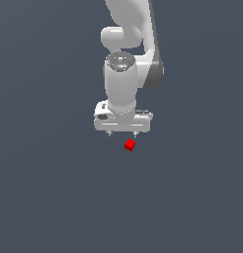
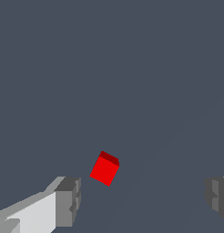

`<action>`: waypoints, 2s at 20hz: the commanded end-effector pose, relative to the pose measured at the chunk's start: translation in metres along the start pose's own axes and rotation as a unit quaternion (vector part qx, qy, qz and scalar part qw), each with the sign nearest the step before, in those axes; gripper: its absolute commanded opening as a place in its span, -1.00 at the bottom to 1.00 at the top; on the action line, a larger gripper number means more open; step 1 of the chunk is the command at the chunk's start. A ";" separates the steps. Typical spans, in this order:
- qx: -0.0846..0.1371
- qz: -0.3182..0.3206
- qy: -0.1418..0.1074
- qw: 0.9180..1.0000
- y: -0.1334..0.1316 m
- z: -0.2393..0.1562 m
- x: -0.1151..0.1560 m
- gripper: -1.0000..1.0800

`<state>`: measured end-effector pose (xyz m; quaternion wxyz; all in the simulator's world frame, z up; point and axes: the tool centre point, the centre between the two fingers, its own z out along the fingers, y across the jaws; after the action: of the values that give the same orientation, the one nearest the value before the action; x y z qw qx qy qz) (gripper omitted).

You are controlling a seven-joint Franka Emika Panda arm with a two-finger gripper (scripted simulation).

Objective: Pick up the red cube and move it to a goal position.

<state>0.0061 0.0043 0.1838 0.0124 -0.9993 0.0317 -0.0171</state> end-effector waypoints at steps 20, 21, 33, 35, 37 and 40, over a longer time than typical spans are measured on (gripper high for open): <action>-0.008 0.108 -0.006 0.994 -0.012 0.075 -0.028 0.92; -0.009 0.119 -0.006 0.993 -0.014 0.083 -0.030 0.92; -0.016 0.215 -0.012 0.976 -0.029 0.151 -0.051 0.92; -0.017 0.222 -0.012 0.975 -0.031 0.157 -0.052 0.92; -0.017 0.228 -0.013 0.974 -0.032 0.161 -0.053 0.92; -0.017 0.230 -0.013 0.973 -0.033 0.163 -0.054 0.92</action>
<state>-0.0400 0.0440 0.0210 -0.0006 -0.9659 0.2589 0.0001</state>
